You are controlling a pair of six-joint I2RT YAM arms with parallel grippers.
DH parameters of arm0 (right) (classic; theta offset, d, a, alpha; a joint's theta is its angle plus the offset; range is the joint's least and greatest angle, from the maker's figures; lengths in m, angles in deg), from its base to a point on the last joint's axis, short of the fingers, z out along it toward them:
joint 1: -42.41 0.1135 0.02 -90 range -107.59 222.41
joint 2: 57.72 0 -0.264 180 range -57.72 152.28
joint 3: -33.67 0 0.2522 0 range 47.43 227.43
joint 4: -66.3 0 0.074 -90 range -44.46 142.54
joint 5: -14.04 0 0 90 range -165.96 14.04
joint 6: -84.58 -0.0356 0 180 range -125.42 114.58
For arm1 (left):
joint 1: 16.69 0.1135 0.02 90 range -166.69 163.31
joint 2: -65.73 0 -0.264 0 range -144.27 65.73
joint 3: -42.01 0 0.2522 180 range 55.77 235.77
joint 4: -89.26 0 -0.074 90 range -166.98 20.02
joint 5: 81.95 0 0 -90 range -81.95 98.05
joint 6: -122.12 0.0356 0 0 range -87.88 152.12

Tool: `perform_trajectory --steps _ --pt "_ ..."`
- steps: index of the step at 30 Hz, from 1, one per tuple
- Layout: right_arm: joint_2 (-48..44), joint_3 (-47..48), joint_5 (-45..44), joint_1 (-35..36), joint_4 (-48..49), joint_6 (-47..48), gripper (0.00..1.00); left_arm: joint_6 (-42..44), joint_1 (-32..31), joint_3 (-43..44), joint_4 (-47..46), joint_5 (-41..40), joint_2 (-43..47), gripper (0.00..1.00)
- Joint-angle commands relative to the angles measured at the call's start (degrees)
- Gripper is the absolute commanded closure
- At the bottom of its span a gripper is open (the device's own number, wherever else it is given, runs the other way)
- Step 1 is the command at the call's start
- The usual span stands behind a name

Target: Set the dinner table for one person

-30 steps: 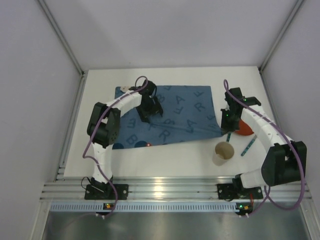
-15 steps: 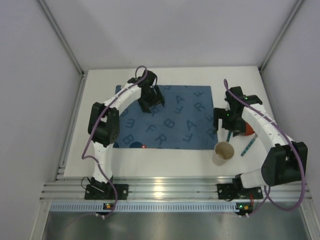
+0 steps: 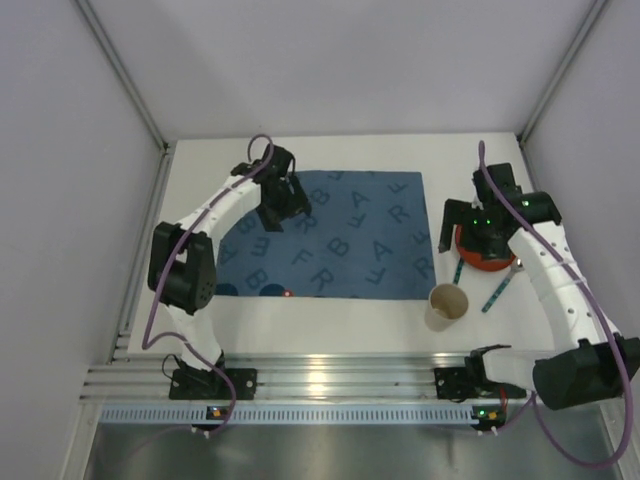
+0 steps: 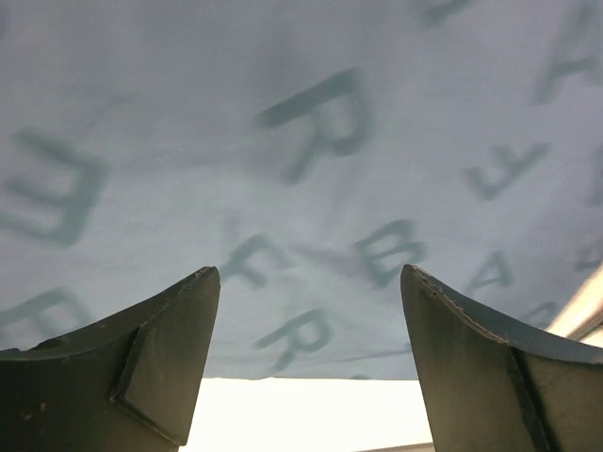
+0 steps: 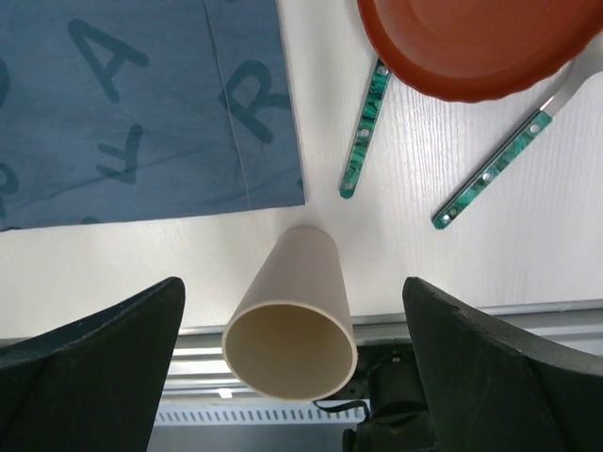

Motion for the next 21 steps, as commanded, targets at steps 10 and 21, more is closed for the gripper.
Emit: perform_trajectory --steps 10,21 --pt "-13.29 -11.00 -1.06 -0.50 -4.44 -6.33 0.00 3.99 11.65 -25.88 -6.68 0.58 12.15 0.18" --pt "-15.06 -14.95 -1.15 -0.51 -2.77 -6.86 0.04 1.88 11.65 -37.39 -11.78 0.76 14.35 0.19"
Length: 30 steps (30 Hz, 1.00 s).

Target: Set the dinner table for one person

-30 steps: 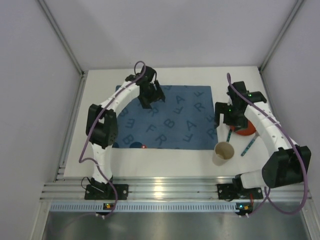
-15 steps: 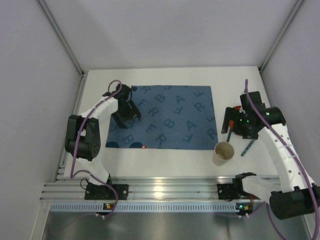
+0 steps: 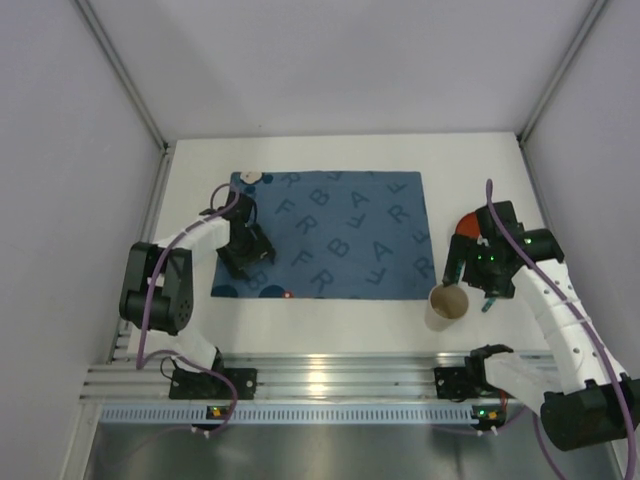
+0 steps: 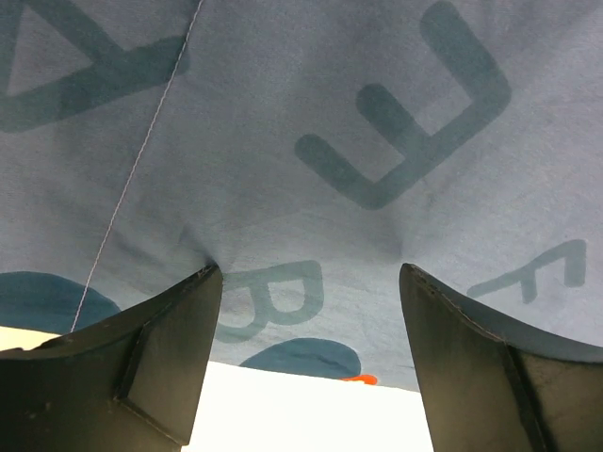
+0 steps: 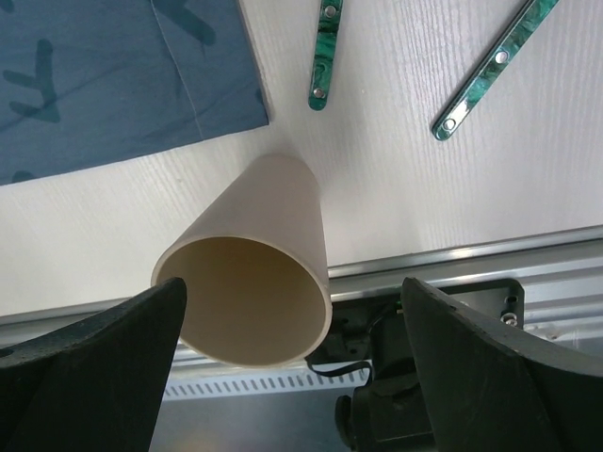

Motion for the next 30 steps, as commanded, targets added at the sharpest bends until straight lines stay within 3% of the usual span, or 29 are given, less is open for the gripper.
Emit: perform_trajectory --steps 1,8,14,23,26,28,30 --pt "-1.22 0.02 -0.76 -0.48 0.49 -0.98 0.04 -0.66 -0.05 -3.34 -2.82 0.19 1.74 0.19" --pt "-0.43 -0.60 0.30 -0.48 1.72 -0.89 0.05 -3.65 -1.01 -7.83 -4.14 2.30 4.29 0.19" --pt "-0.43 -1.30 0.48 -0.48 2.25 -1.07 0.06 -3.29 -1.10 -5.55 -1.60 1.60 5.43 0.19" --pt "-2.18 -3.68 0.83 -0.40 2.86 -2.83 0.17 -4.18 -1.19 -5.64 -0.45 1.51 8.33 0.19" --pt "-2.54 -4.47 0.91 -0.48 3.04 -3.00 0.40 -4.00 -1.19 -4.50 0.52 1.16 8.42 0.19" --pt "-2.54 -5.43 1.18 -0.48 3.30 -3.09 0.49 -3.91 -1.19 -3.18 1.22 0.90 8.42 0.19" --pt "-2.19 -7.01 2.14 -0.48 4.18 -3.09 0.50 -3.82 -1.19 -1.51 1.75 0.89 8.42 0.19"
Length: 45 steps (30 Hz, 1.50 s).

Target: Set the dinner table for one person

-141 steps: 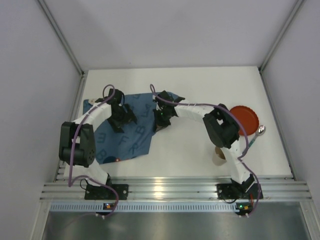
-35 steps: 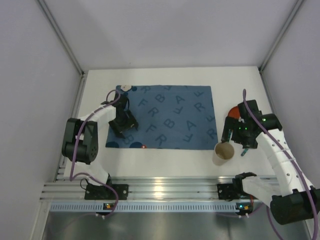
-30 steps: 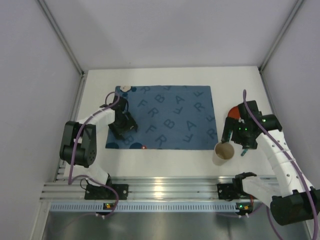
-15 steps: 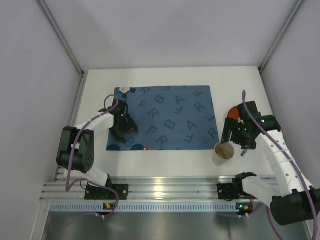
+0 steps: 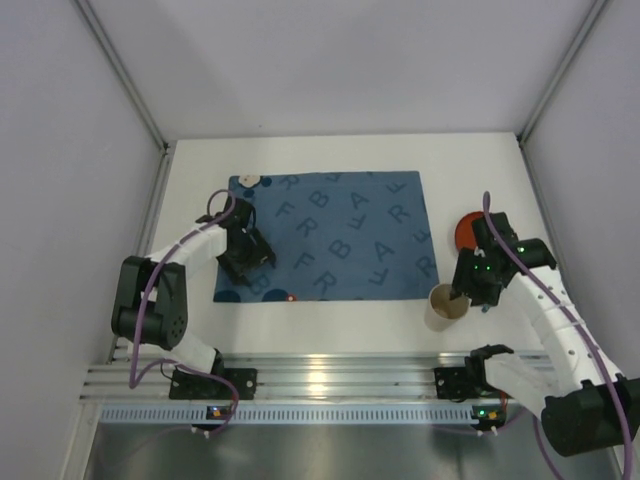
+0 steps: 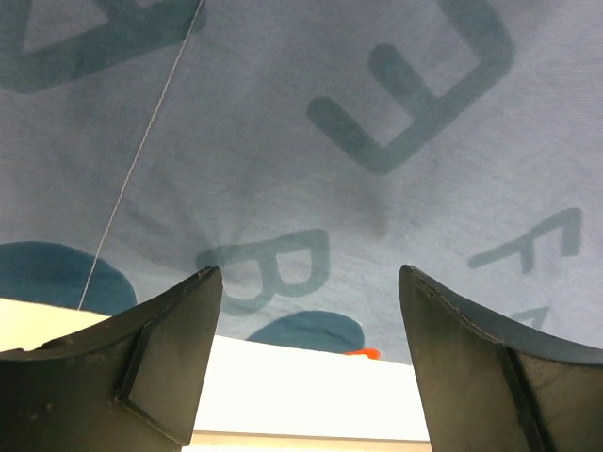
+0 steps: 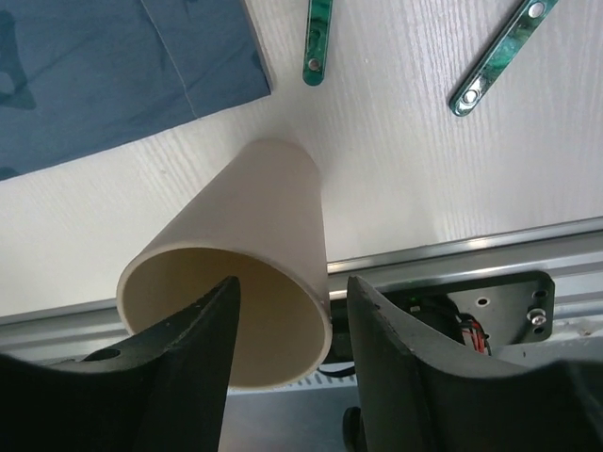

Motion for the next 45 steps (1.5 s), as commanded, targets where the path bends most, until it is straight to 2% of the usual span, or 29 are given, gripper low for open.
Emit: perform_trajectory --steps 1,4,7,8,11,14,18,24,28,31,38,43,45 --pt "-0.29 -2.10 1.29 -0.48 2.43 -0.51 0.50 -0.24 -0.18 4.07 2.18 -0.48 2.08 0.19" --pt "0.68 -4.73 2.00 -0.48 4.63 -0.51 0.59 0.02 -0.18 6.44 3.06 -0.75 1.82 0.19" --pt "1.82 -5.44 2.09 -0.48 5.95 -0.77 0.83 0.29 -0.18 8.55 4.38 -0.92 1.64 0.20" --pt "2.00 -5.35 2.17 -0.40 6.21 -0.86 1.00 0.38 -0.18 9.08 4.91 -1.01 1.73 0.19" --pt "1.74 -3.25 1.74 -0.48 5.43 -0.69 1.00 0.82 -0.18 10.92 6.05 -1.36 2.08 0.19" --pt "2.35 3.06 0.33 -0.48 3.94 -0.08 1.00 1.34 -0.18 12.68 6.84 -1.54 2.34 0.19" --pt "7.79 16.23 -0.46 -0.31 2.17 1.86 1.00 1.96 -0.18 14.79 7.46 -1.63 2.43 0.19" --pt "20.09 25.31 -0.29 -0.31 8.49 4.23 1.00 3.01 -0.18 17.34 8.25 -1.54 1.03 0.19" --pt "32.37 31.98 0.32 -0.40 12.10 3.97 1.00 4.42 -0.18 18.13 8.78 -0.57 1.11 0.18" --pt "40.81 40.50 1.03 0.48 12.54 2.83 1.00 5.12 -0.45 17.87 9.31 -0.40 2.08 0.17" --pt "58.67 63.78 -4.32 2.68 7.89 3.09 1.00 6.00 -0.71 14.19 10.45 -1.19 7.17 0.15" --pt "65.72 68.56 -5.65 2.86 7.97 3.09 1.00 5.83 -0.71 11.64 10.36 -1.63 10.16 0.14" --pt "67.21 68.74 -6.09 2.94 8.67 3.09 0.94 5.91 -0.62 10.58 10.10 -1.54 10.87 0.14"
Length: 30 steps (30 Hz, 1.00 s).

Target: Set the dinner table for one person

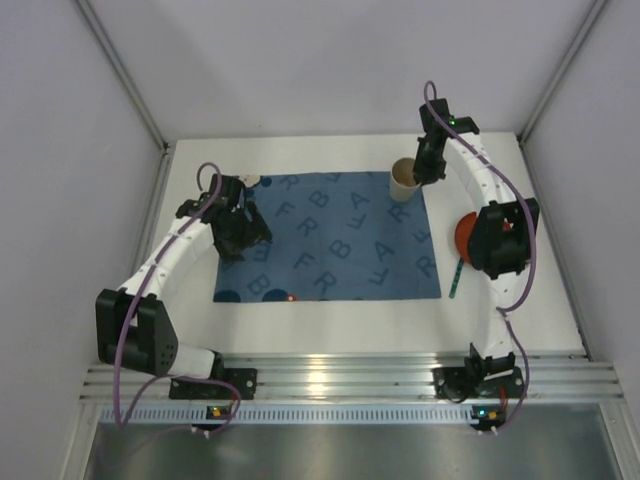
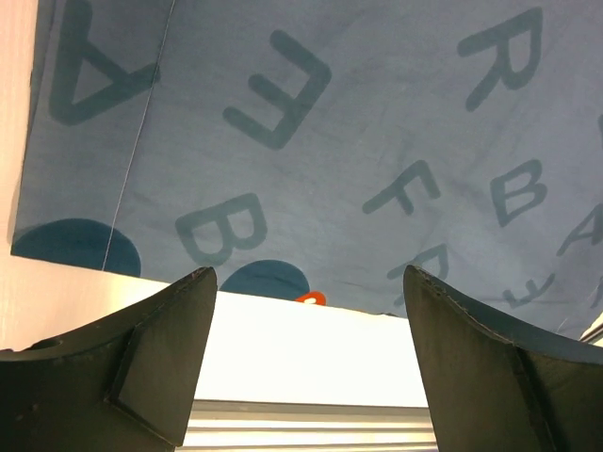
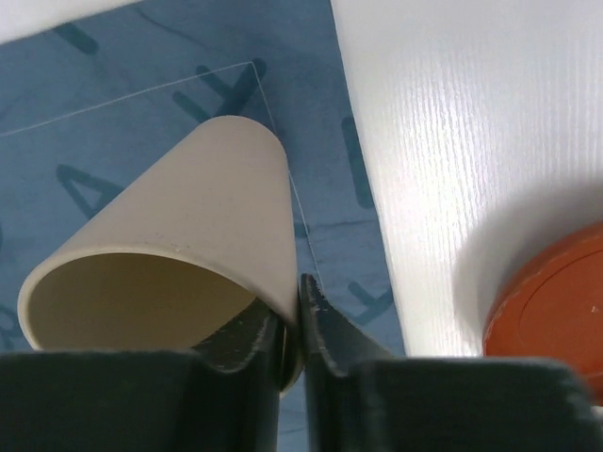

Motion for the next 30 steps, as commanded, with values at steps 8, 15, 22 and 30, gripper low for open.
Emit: perform_trajectory --steps 8,15,22,30 --pt "5.29 4.46 0.52 0.69 2.66 0.54 0.47 1.66 -0.08 -1.49 0.33 -3.34 2.46 0.14" --pt "-0.57 5.61 -1.93 -0.09 2.13 1.06 0.12 2.01 -0.17 0.44 -0.46 -1.86 0.09 0.14" --pt "-12.62 -5.09 0.62 -6.51 5.21 1.68 0.00 1.39 -1.39 0.27 -3.01 -1.32 -3.16 0.15" --pt "-24.14 -26.45 -4.04 -9.59 5.91 2.82 0.00 0.52 -3.06 -0.17 -5.82 1.22 -5.19 0.15"
